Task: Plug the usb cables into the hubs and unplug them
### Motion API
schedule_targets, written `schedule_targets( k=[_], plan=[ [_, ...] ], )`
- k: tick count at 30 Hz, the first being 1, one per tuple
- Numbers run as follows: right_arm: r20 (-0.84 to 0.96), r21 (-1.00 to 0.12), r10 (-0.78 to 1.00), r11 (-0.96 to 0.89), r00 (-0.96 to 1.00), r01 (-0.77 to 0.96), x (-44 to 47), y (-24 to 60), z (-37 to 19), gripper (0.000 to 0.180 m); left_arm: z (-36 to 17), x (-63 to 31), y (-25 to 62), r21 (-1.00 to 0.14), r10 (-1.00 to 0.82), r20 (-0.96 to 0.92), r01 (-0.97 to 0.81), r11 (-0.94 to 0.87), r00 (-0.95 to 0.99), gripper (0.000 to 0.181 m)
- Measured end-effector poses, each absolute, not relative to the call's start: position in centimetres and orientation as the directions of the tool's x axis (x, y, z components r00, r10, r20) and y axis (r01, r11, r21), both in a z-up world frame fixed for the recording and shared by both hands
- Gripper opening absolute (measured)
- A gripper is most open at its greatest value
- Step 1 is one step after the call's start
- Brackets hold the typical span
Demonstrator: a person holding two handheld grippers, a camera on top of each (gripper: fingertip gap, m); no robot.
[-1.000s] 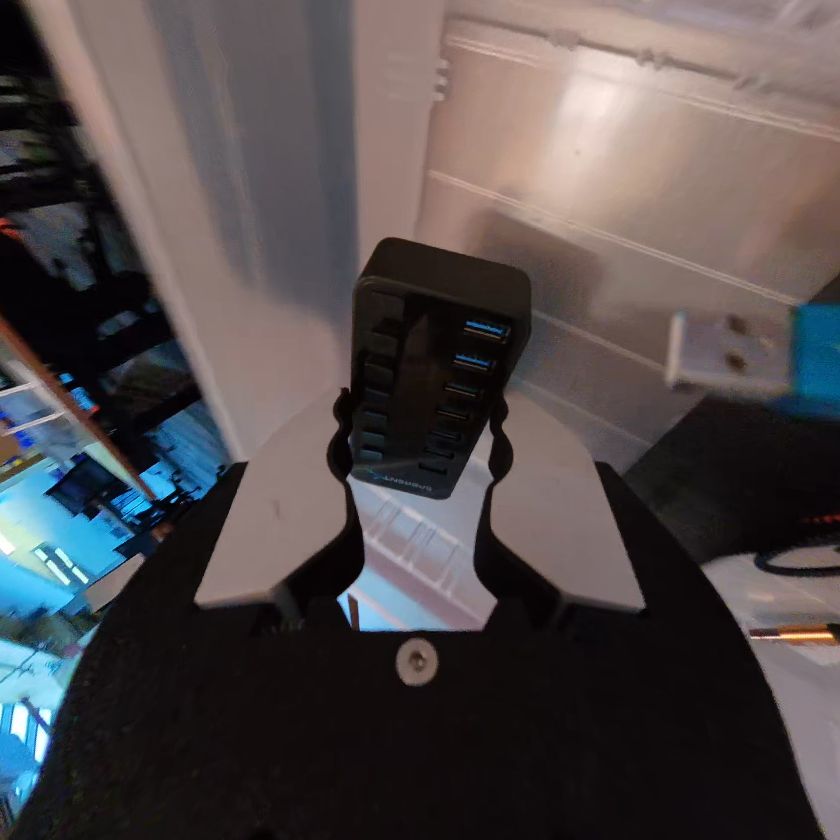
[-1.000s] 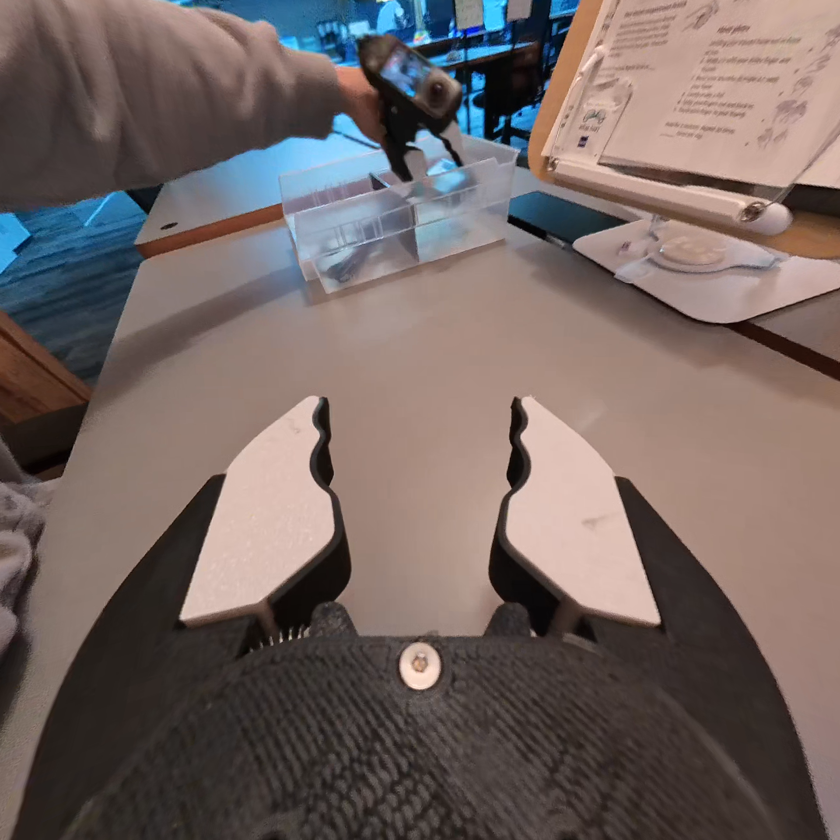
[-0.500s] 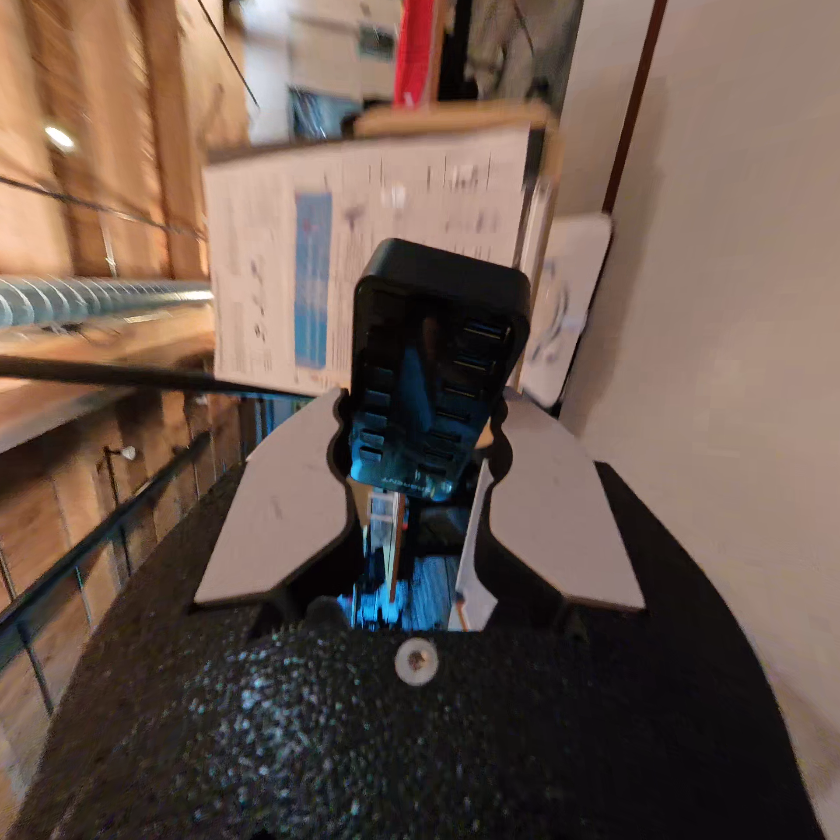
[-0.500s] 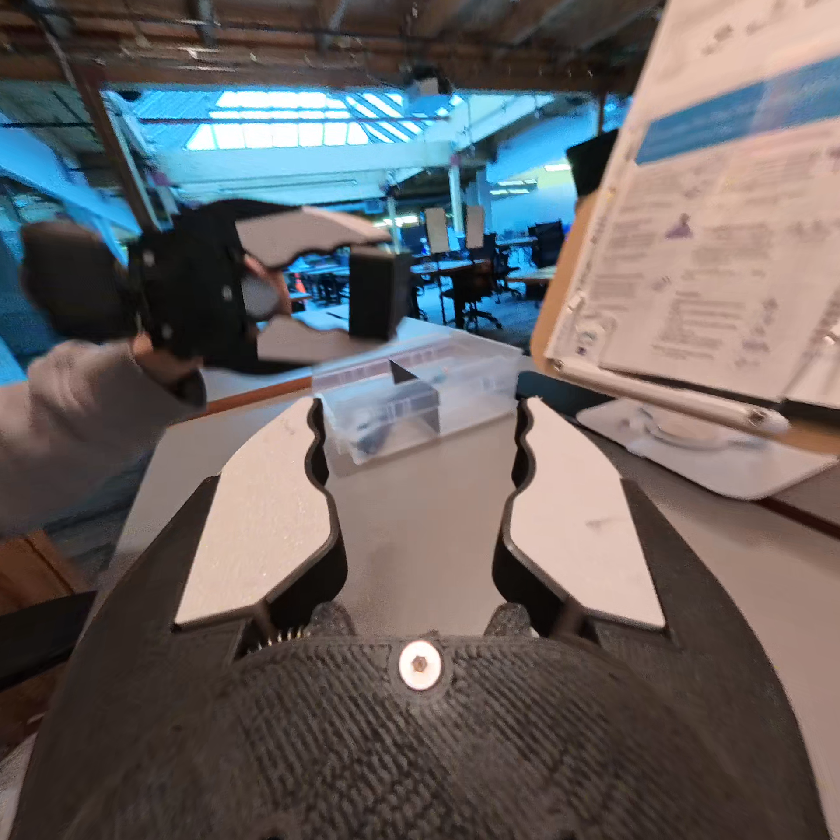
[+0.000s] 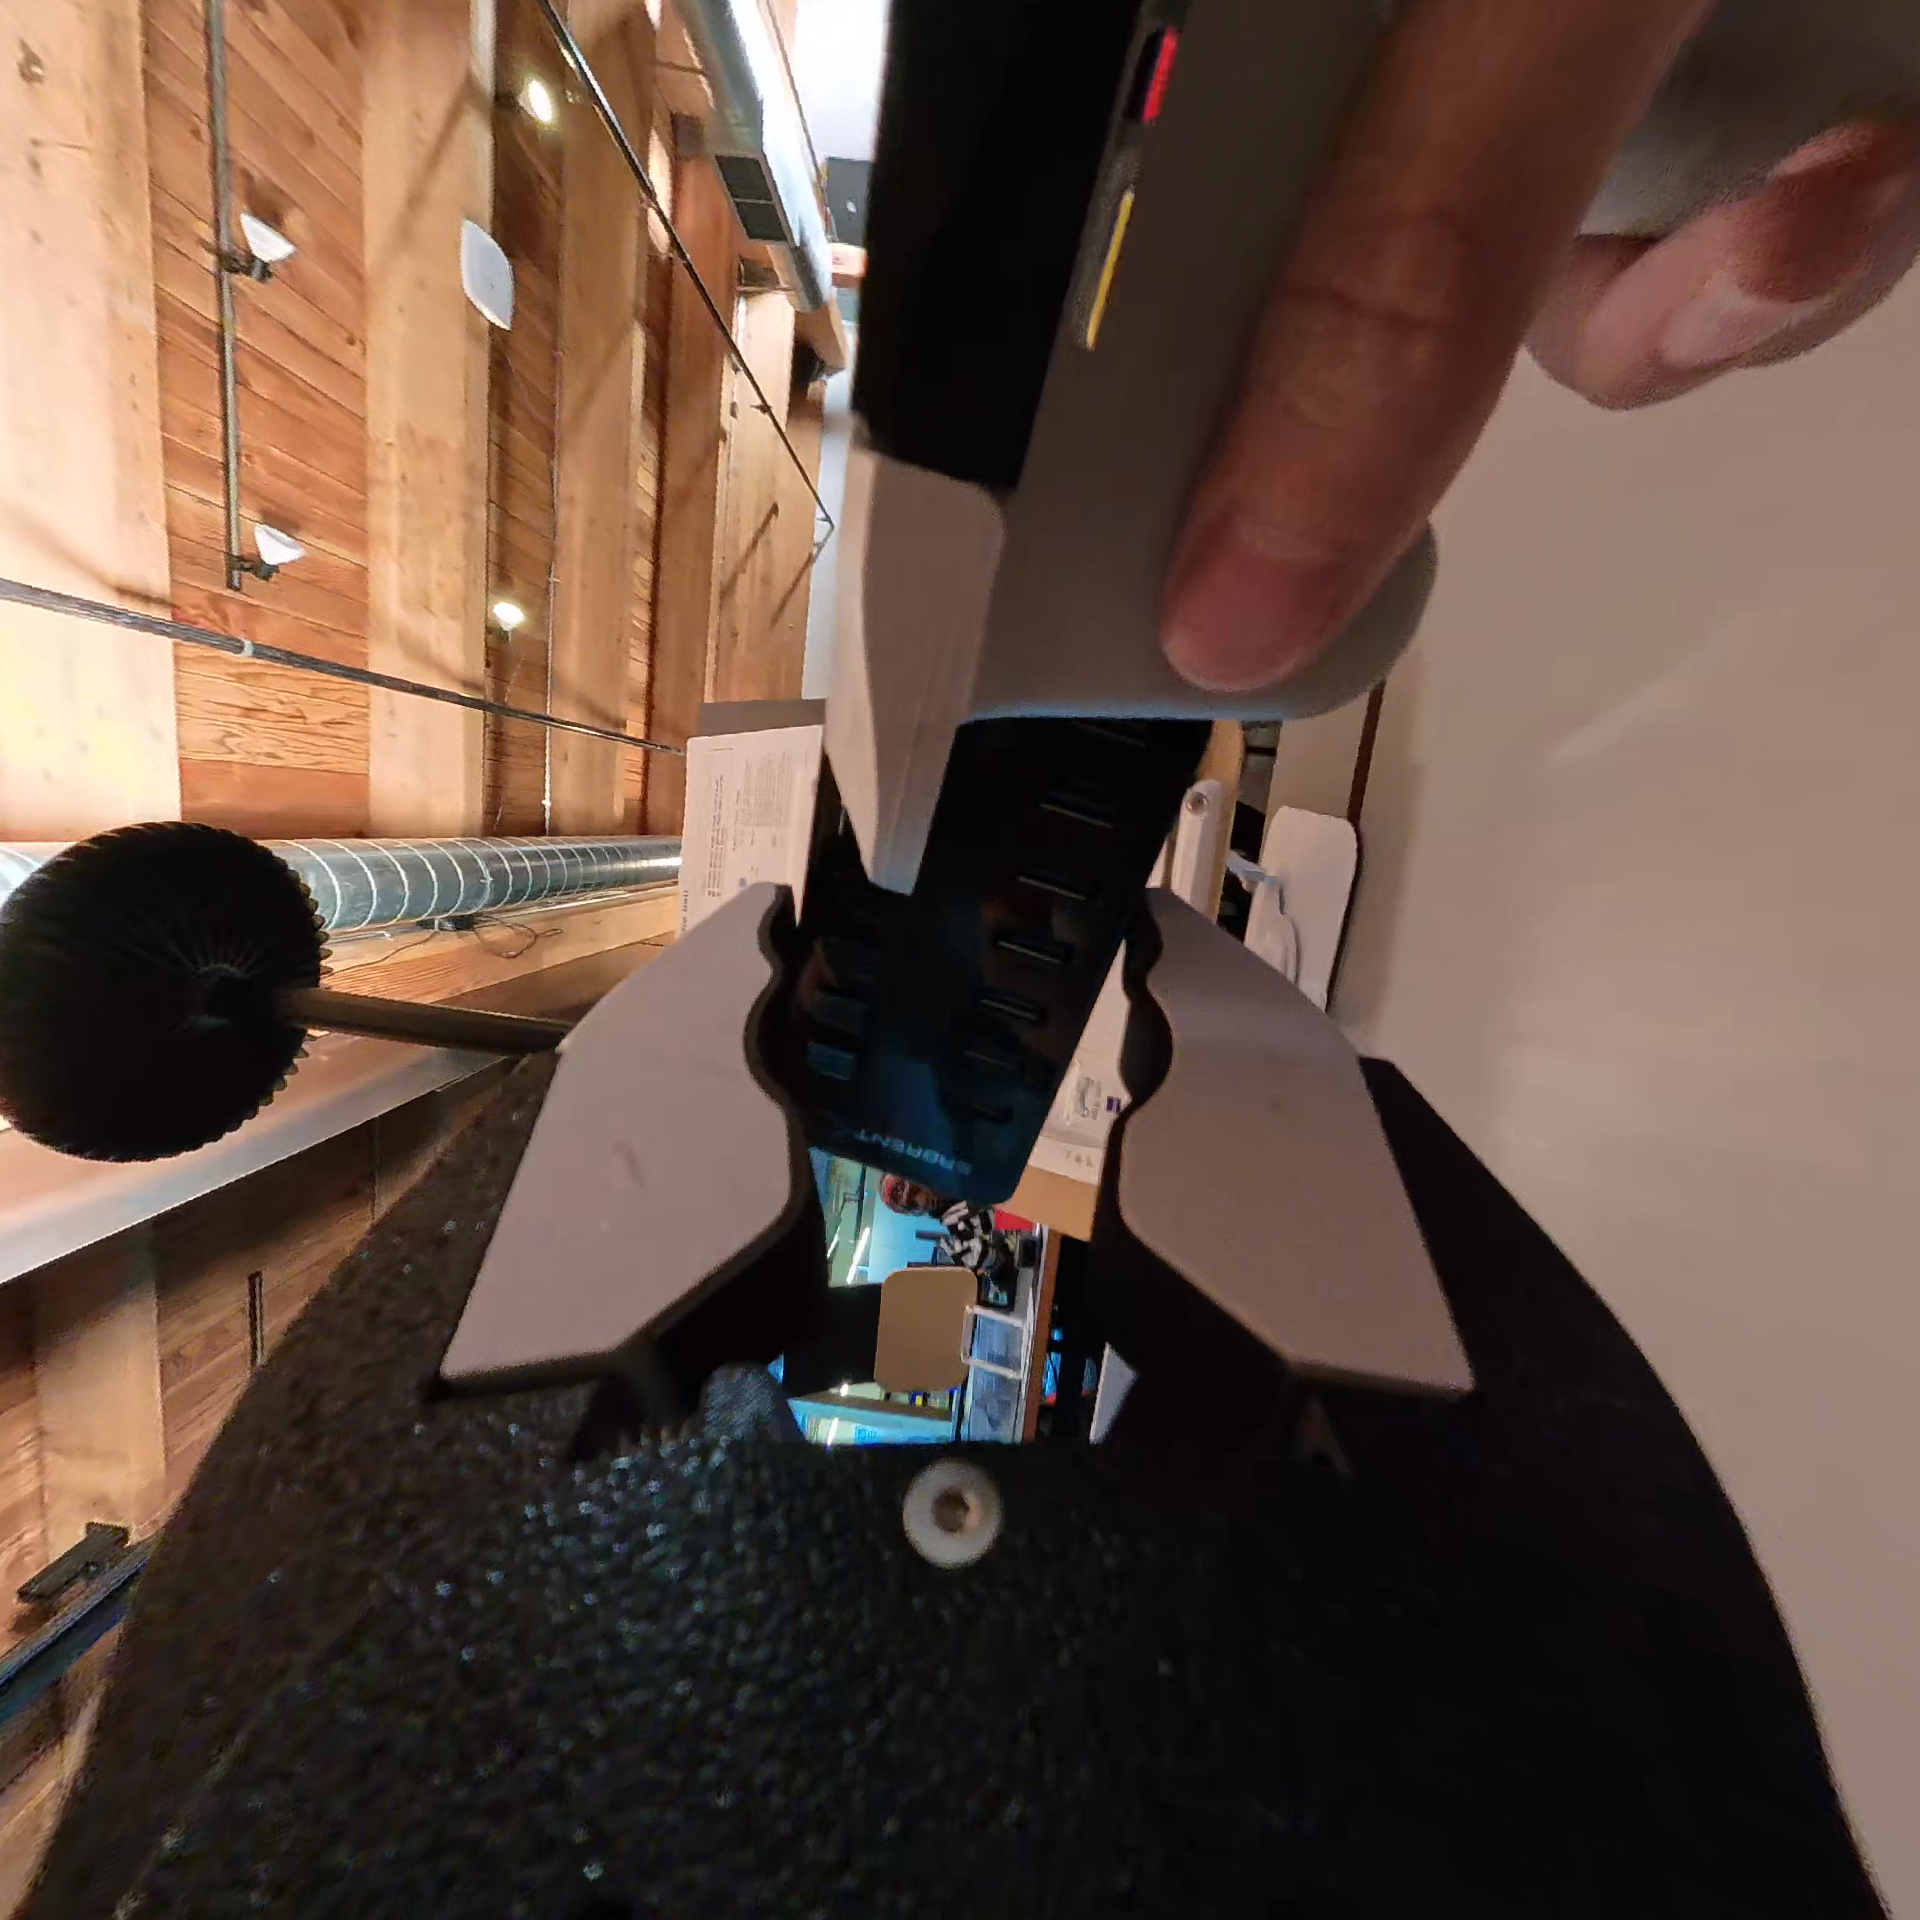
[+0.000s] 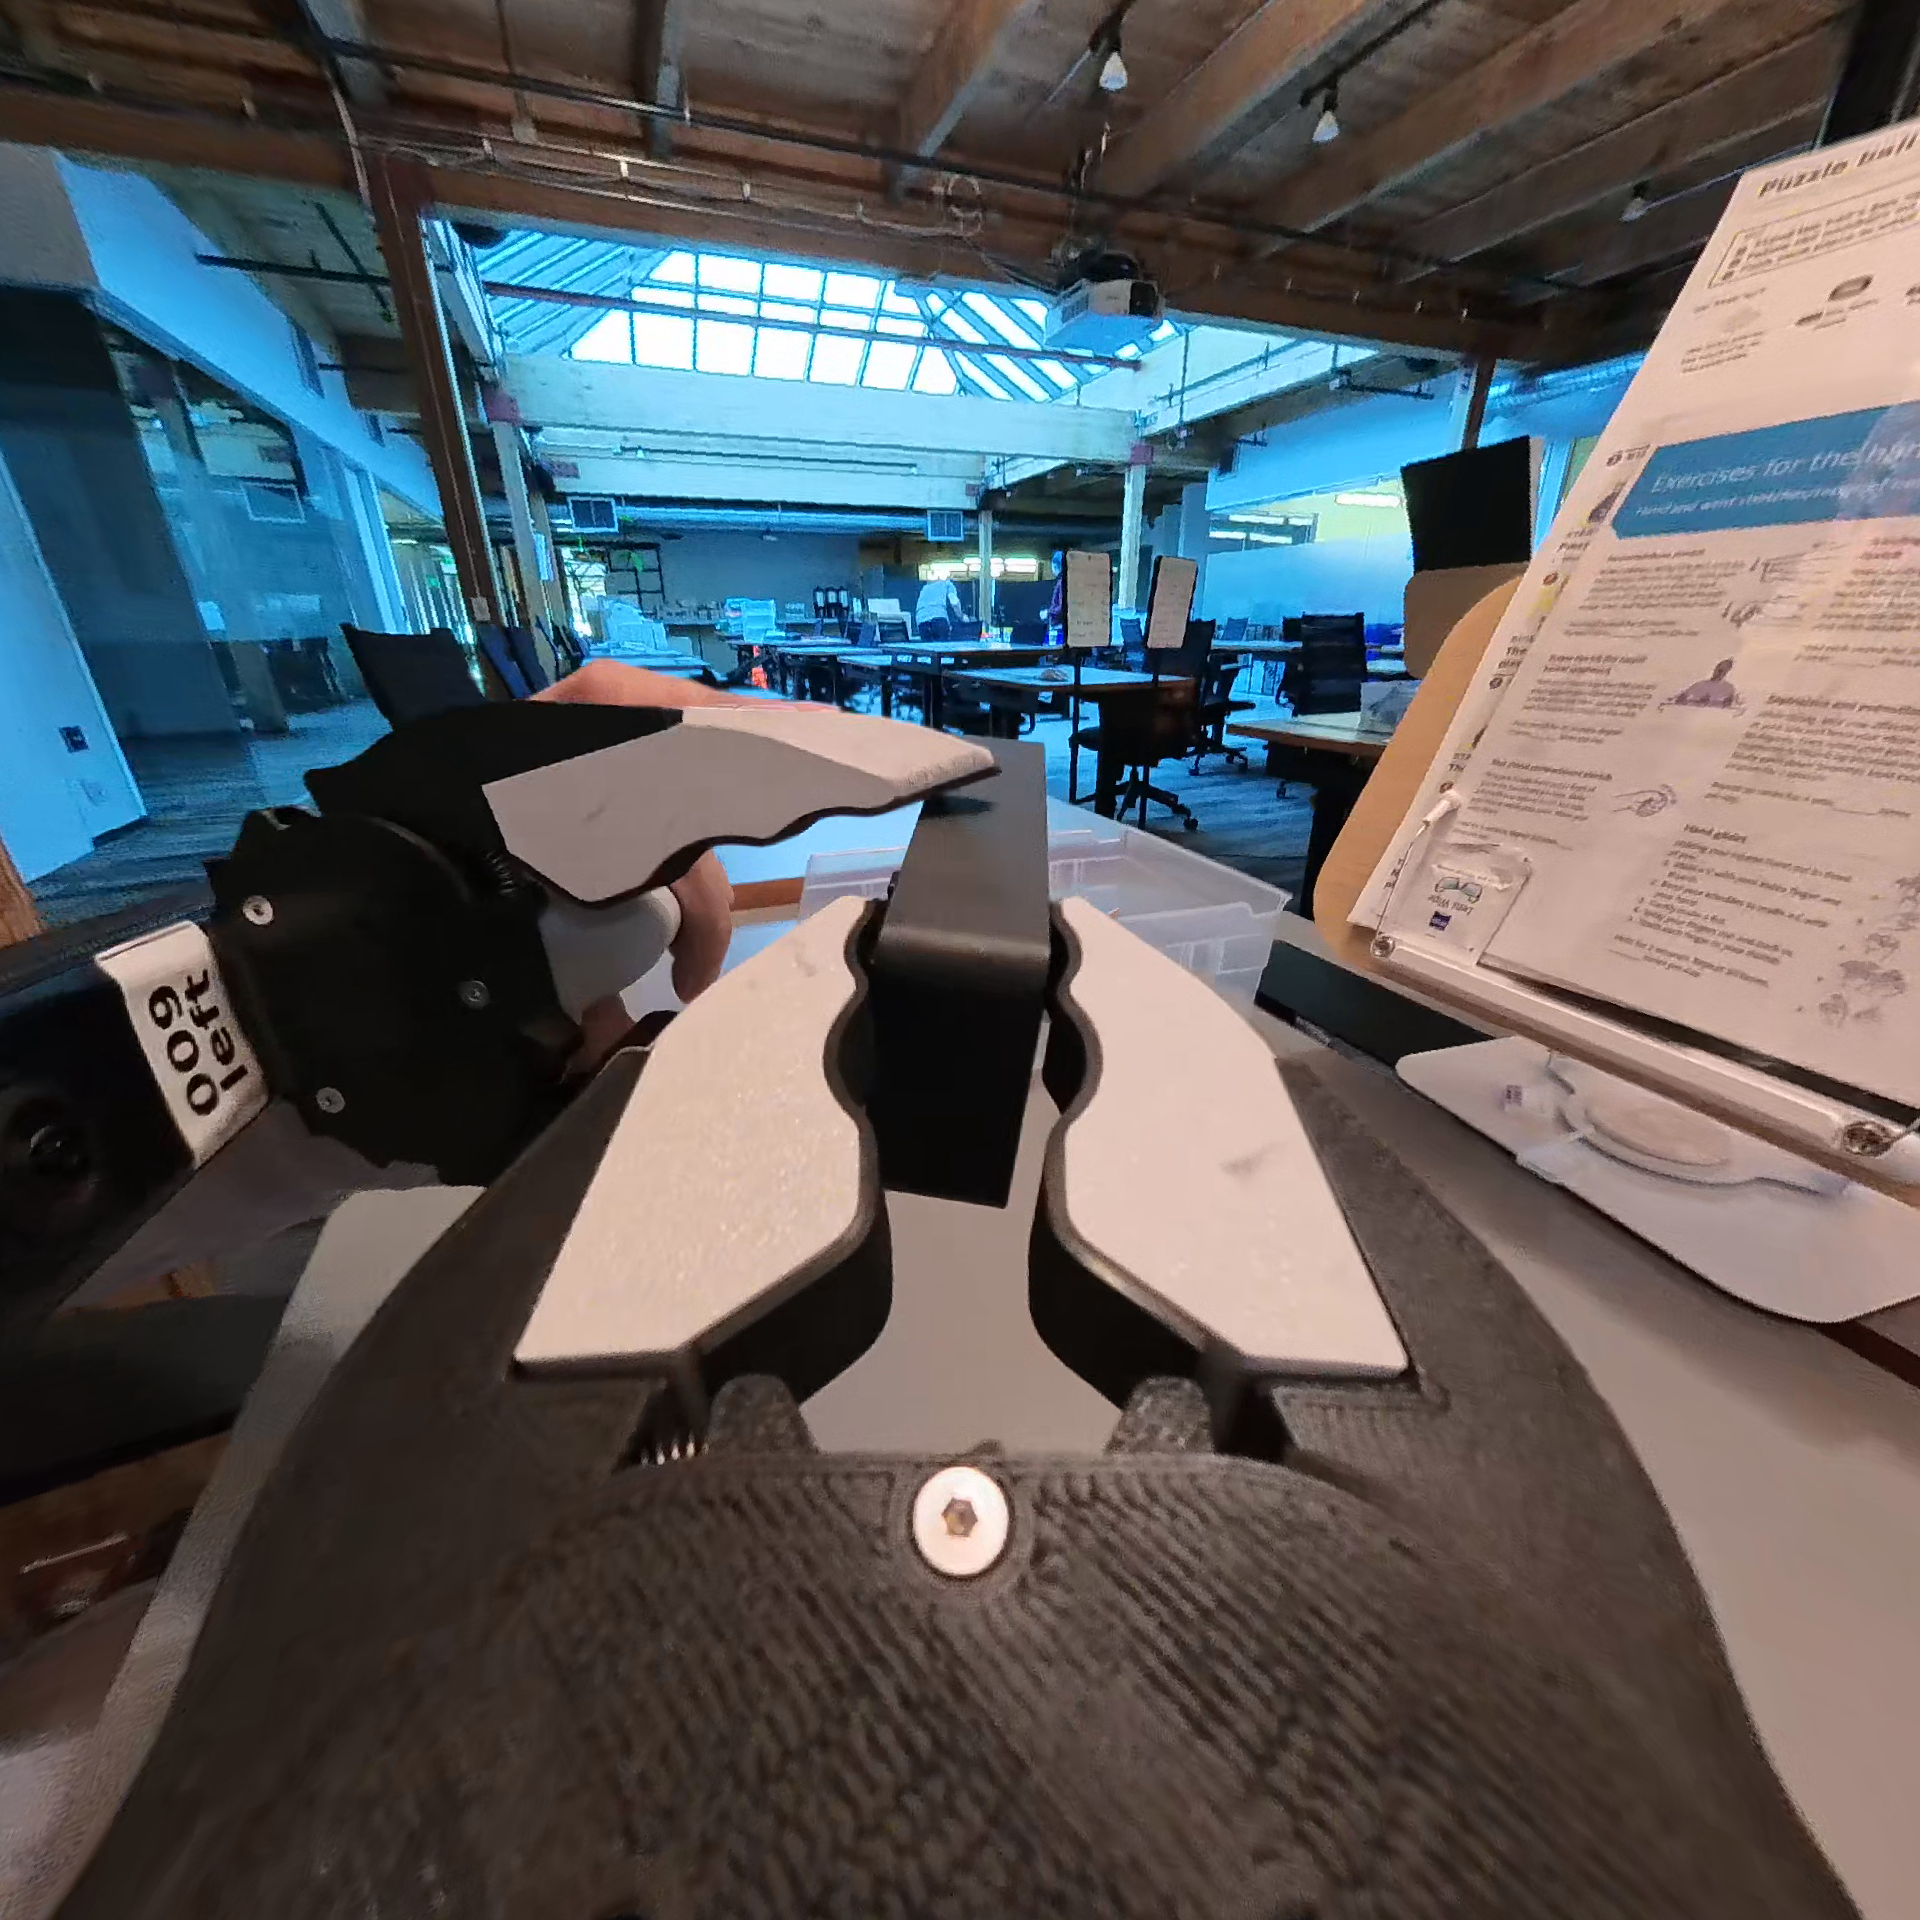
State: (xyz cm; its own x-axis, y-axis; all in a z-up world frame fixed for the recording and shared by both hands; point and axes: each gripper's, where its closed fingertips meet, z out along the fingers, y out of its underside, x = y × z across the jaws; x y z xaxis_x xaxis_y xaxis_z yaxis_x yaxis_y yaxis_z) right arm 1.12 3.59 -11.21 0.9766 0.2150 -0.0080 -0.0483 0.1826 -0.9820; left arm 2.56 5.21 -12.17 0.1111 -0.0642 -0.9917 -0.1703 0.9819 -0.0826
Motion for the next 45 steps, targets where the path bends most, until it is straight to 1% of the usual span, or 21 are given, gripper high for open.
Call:
schedule_targets(
  k=[2, 3, 5, 7, 8, 9, 10, 12, 13, 15, 16, 18, 21, 25, 28, 29, 31, 36, 38, 41, 45],
  plan=[
    [0.035, -0.979, 0.205, 0.202, 0.978, -0.007, 1.4, 3.3, -10.8, 0.029, -11.9, 2.6, 4.8, -0.125, -0.105, -0.984, -0.135, 0.983, 0.141, 0.061],
    [0.066, -0.976, 0.183, 0.216, 0.981, 0.025, 1.7, 3.0, -10.5, 0.029, -11.6, 2.7, 4.9, -0.204, -0.183, -0.97, -0.123, 0.971, 0.163, 0.065],
    [0.124, -0.967, 0.1, 0.236, 0.987, 0.097, 3.3, 2.4, -9.7, 0.028, -10.9, 2.2, 5.1, -0.484, -0.467, -0.863, -0.044, 0.874, 0.193, 0.069],
    [0.211, -0.95, 0.035, 0.241, 0.977, 0.197, 4.5, 1.6, -9.2, 0.028, -11.0, 1.8, 5.7, -0.843, -0.84, -0.528, 0.044, 0.536, 0.123, 0.073],
    [0.268, -0.936, 0.006, 0.239, 0.963, 0.259, 4.7, 1.3, -9.2, 0.028, -11.7, 2.0, 5.5, -0.964, -0.966, -0.26, 0.055, 0.259, 0.006, 0.076],
    [0.33, -0.918, -0.007, 0.23, 0.944, 0.323, 4.6, 1.2, -9.3, 0.028, -12.5, 2.3, 5.5, -0.999, -0.994, 0.047, 0.022, -0.05, -0.102, 0.083],
    [0.39, -0.898, -0.013, 0.215, 0.921, 0.384, 4.2, 1.2, -9.7, 0.028, -13.2, 2.8, 5.3, -0.941, -0.922, 0.336, -0.04, -0.335, -0.194, 0.093],
    [0.485, -0.854, -0.03, 0.196, 0.874, 0.481, 3.3, 1.4, -10.5, 0.028, -13.8, 3.5, 4.4, -0.701, -0.613, 0.699, -0.183, -0.689, -0.369, 0.098],
    [0.513, -0.84, -0.018, 0.194, 0.858, 0.506, 2.7, 1.5, -11.0, 0.028, -14.0, 3.9, 4.2, -0.582, -0.461, 0.786, -0.245, -0.775, -0.411, 0.1],
    [0.537, -0.832, -0.007, 0.16, 0.844, 0.531, 2.1, 1.9, -12.2, 0.028, -13.8, 4.2, 3.4, -0.432, -0.242, 0.841, -0.33, -0.839, -0.484, 0.097],
    [0.557, -0.822, -0.01, 0.135, 0.83, 0.553, 2.0, 2.1, -13.0, 0.028, -13.7, 4.4, 3.3, -0.4, -0.195, 0.841, -0.338, -0.852, -0.505, 0.09],
    [0.563, -0.822, -0.024, 0.089, 0.826, 0.563, 2.4, 2.5, -14.2, 0.028, -13.8, 4.8, 4.1, -0.372, -0.196, 0.838, -0.271, -0.888, -0.509, 0.06],
    [0.514, -0.855, -0.005, 0.077, 0.858, 0.513, 3.1, 2.6, -15.1, 0.028, -14.7, 5.4, 4.3, -0.387, -0.222, 0.855, -0.292, -0.875, -0.469, 0.059],
    [0.322, -0.946, 0.148, 0.078, 0.935, 0.313, 2.9, 2.7, -16.3, 0.041, -14.9, 5.3, 4.8, -0.652, -0.522, 0.737, -0.247, -0.717, -0.43, 0.059],
    [0.015, -1.0, 0.342, -0.016, 0.939, 0.022, 2.2, 2.9, -18.1, 0.074, -13.9, 4.6, 5.3, -0.882, -0.76, 0.468, -0.176, -0.438, -0.451, 0.059],
    [-0.082, -0.996, 0.424, -0.055, 0.902, -0.064, 1.3, 2.9, -18.6, 0.082, -13.7, 4.2, 5.0, -0.928, -0.795, 0.371, -0.168, -0.332, -0.481, 0.059],
    [-0.175, -0.985, 0.532, -0.099, 0.829, -0.145, -0.2, 2.8, -19.2, 0.081, -13.1, 3.2, 3.6, -0.974, -0.776, 0.227, -0.154, -0.168, -0.588, 0.059],
    [-0.157, -0.987, 0.582, -0.075, 0.798, -0.139, -1.6, 2.8, -19.2, 0.076, -13.8, 1.8, 1.3, -0.987, -0.688, 0.054, -0.143, 0.073, -0.723, 0.059],
    [-0.129, -0.991, 0.577, -0.054, 0.807, -0.12, -1.4, 2.6, -19.3, 0.059, -13.8, 1.4, 0.8, -0.987, -0.653, 0.04, -0.131, 0.091, -0.757, 0.059],
    [-0.074, -0.995, 0.556, -0.091, 0.828, -0.027, -1.3, 2.4, -20.1, 0.058, -14.3, 1.1, 0.4, -0.987, -0.633, 0.014, -0.112, 0.115, -0.774, 0.059],
    [-0.036, -0.998, 0.488, -0.054, 0.872, -0.011, -0.3, 2.6, -19.5, 0.059, -14.3, 1.2, 1.1, -0.986, -0.67, -0.002, -0.109, 0.123, -0.742, 0.059]
  ],
)
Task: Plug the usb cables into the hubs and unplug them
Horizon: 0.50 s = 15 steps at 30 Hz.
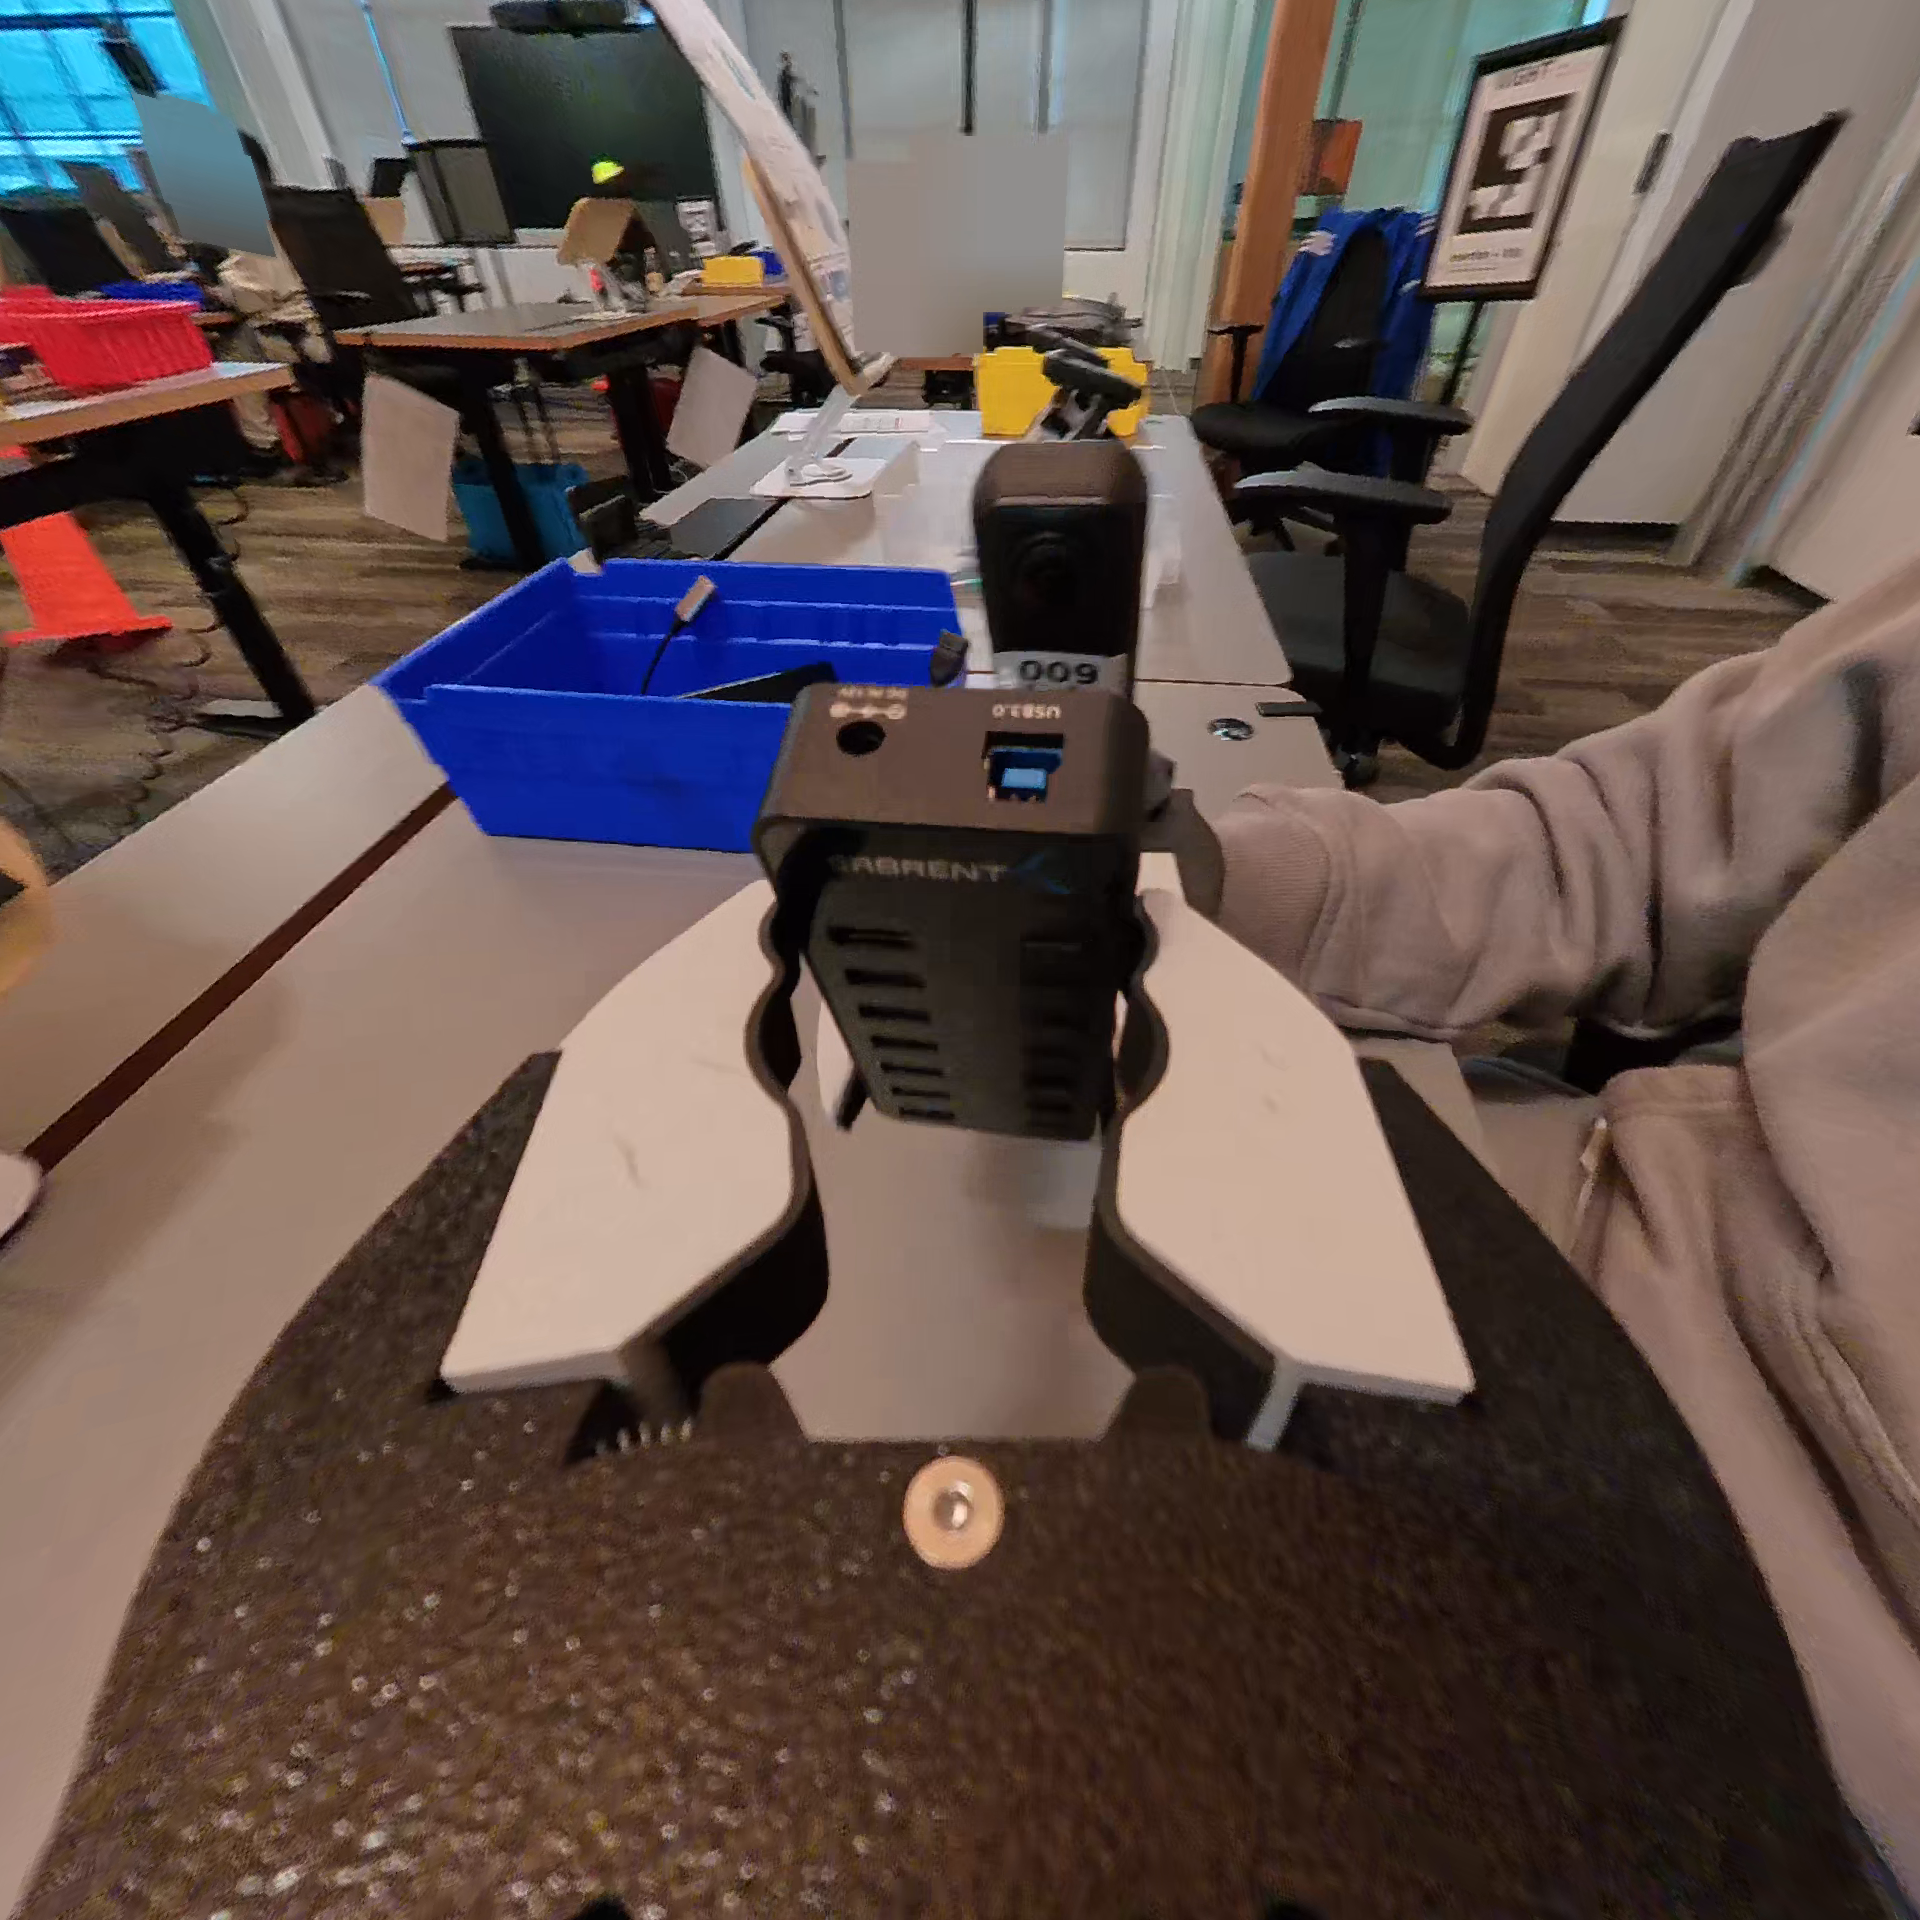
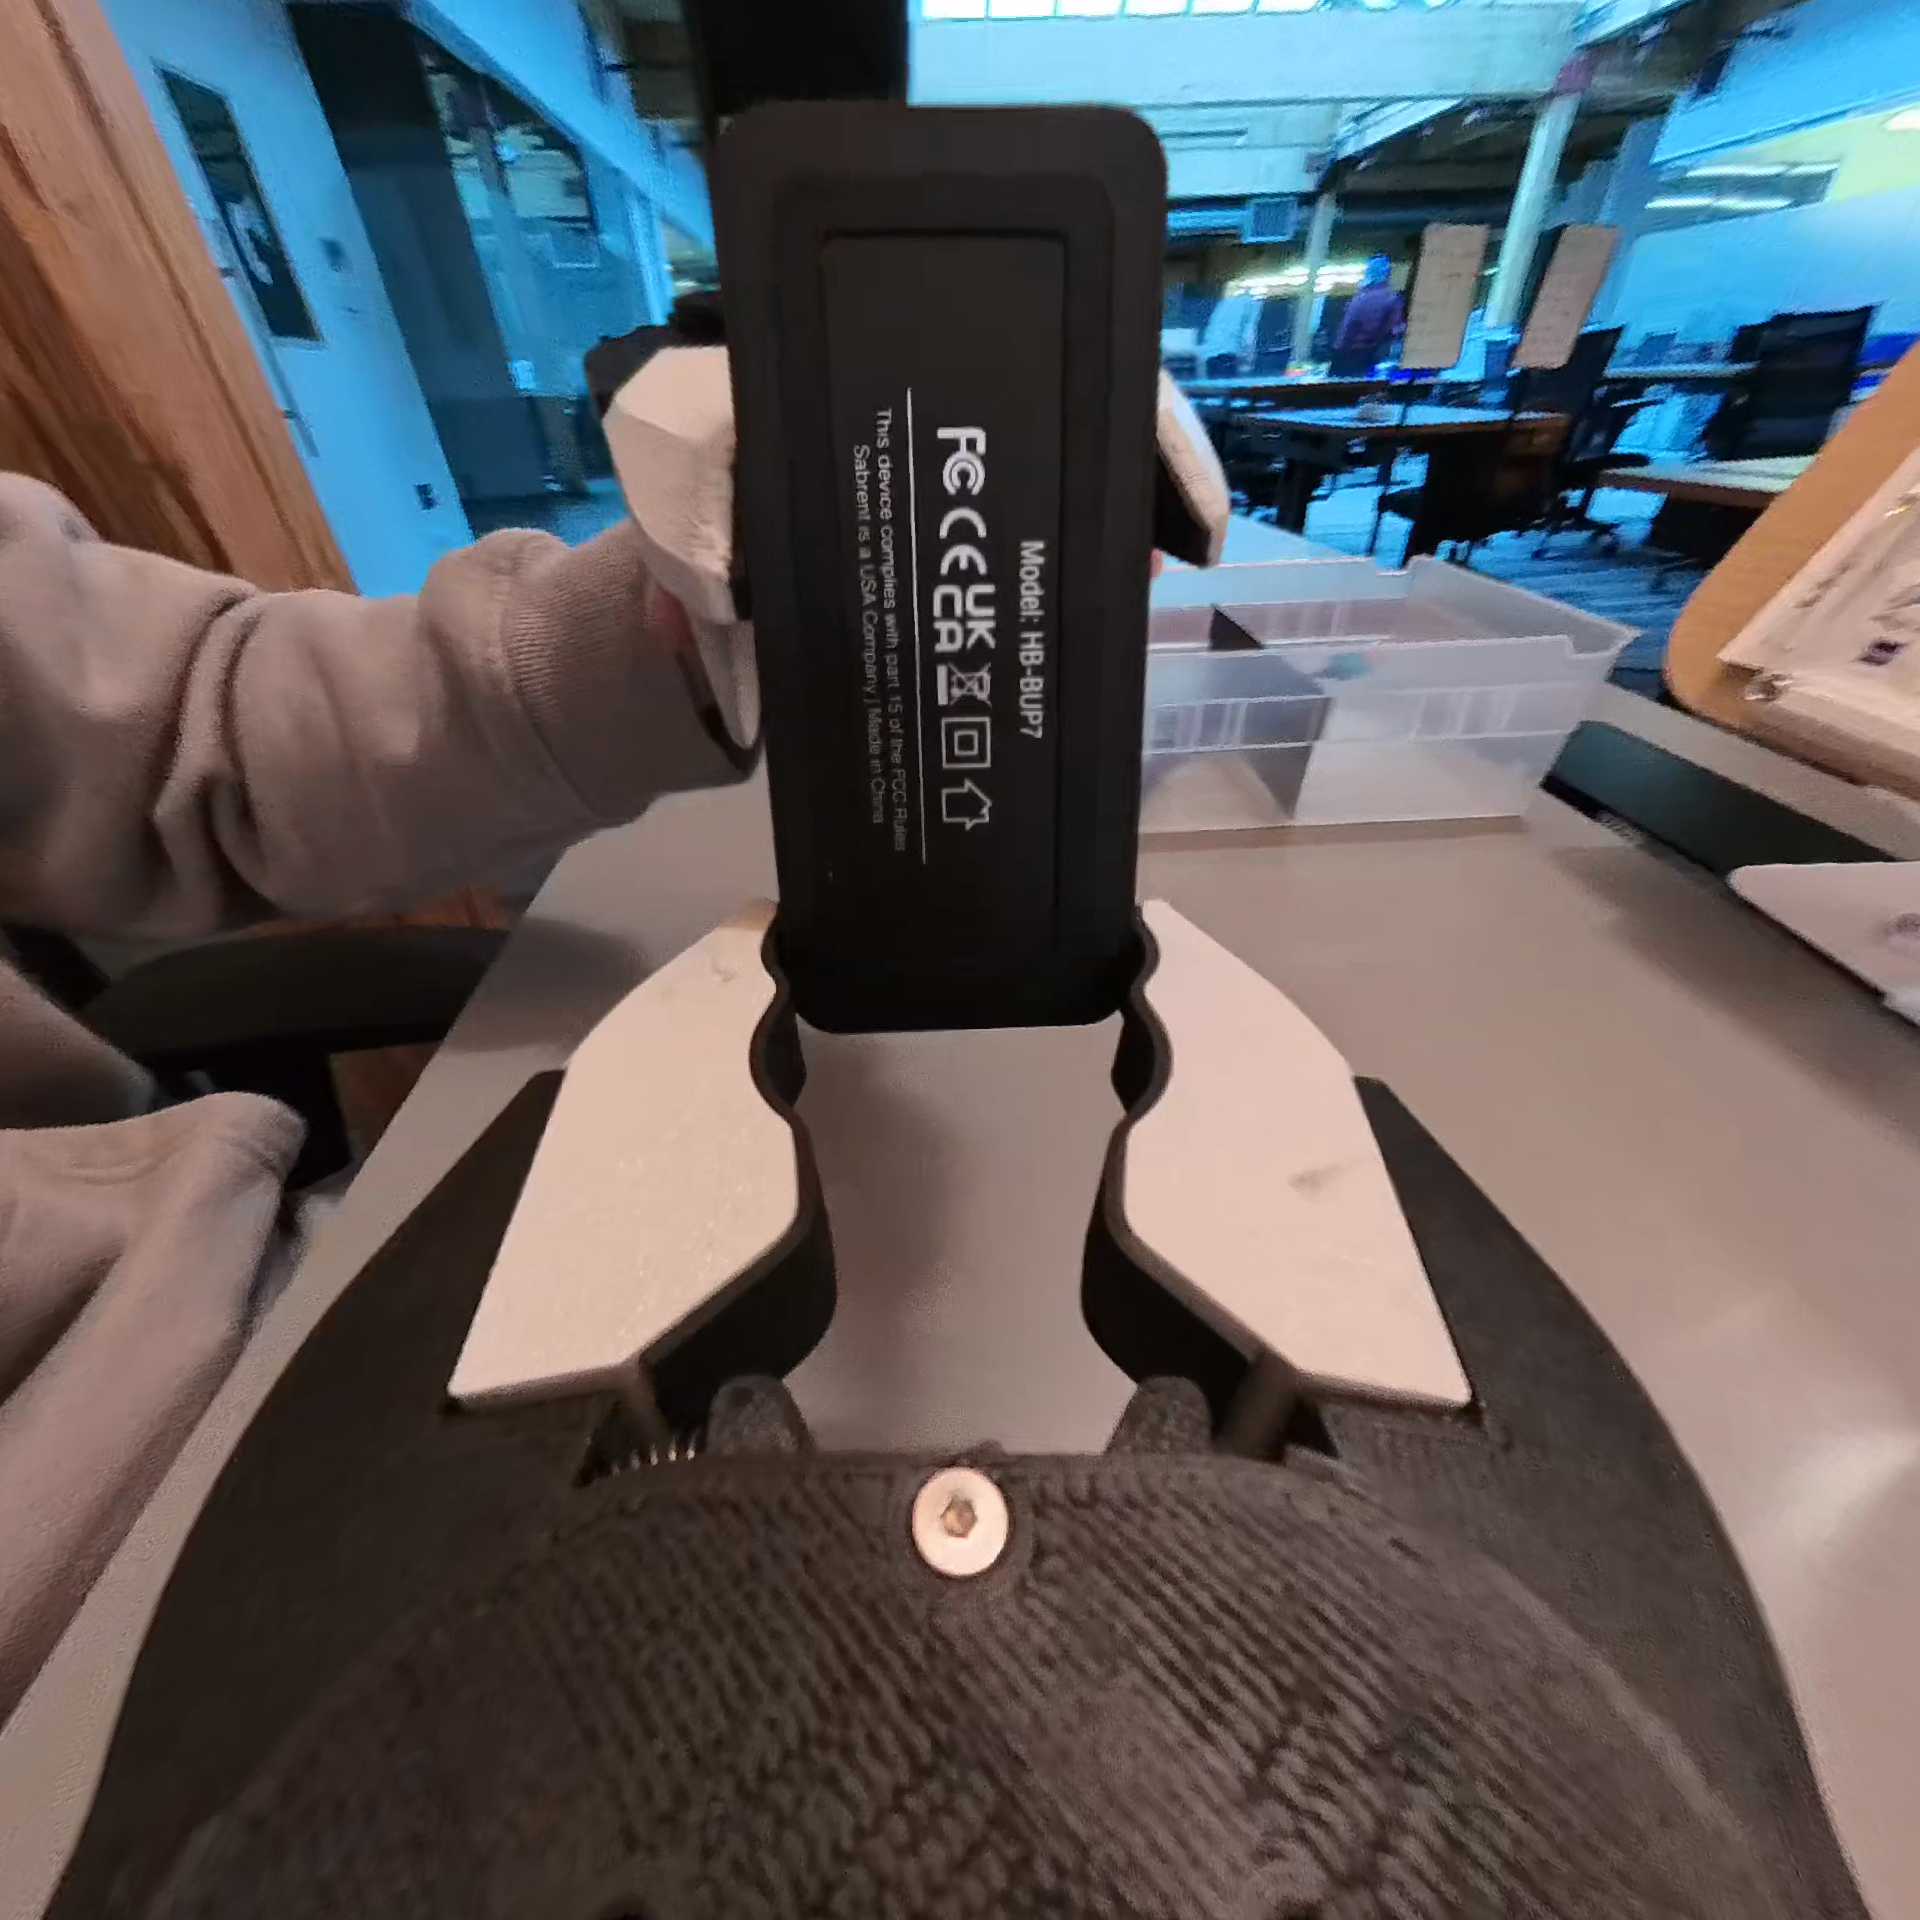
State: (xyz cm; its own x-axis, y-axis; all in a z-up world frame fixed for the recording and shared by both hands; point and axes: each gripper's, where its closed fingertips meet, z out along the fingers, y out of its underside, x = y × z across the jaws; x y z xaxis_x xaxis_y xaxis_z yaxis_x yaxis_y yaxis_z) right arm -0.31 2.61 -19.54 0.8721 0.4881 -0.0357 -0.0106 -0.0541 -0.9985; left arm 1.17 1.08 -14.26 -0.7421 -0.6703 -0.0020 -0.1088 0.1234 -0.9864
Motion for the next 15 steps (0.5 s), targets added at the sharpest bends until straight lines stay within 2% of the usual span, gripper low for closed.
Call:
schedule_targets(
  k=[5, 11, 15],
  plan=[
    [-0.009, -0.998, 0.474, -0.062, 0.881, 0.023, -0.2, 2.7, -19.9, 0.059, -12.5, 1.0, 1.8, -0.983, -0.73, -0.095, -0.051, 0.176, -0.677, 0.064],
    [0.063, -0.984, 0.465, -0.118, 0.883, 0.132, -0.5, 3.0, -21.6, 0.059, -13.8, 0.6, 1.1, -0.917, -0.67, -0.204, -0.101, 0.387, -0.714, 0.06],
    [0.015, -0.996, 0.453, -0.075, 0.891, 0.055, -0.3, 3.3, -21.0, 0.06, -13.6, 0.9, 0.6, -0.915, -0.695, -0.229, -0.093, 0.393, -0.682, 0.059]
  ],
)
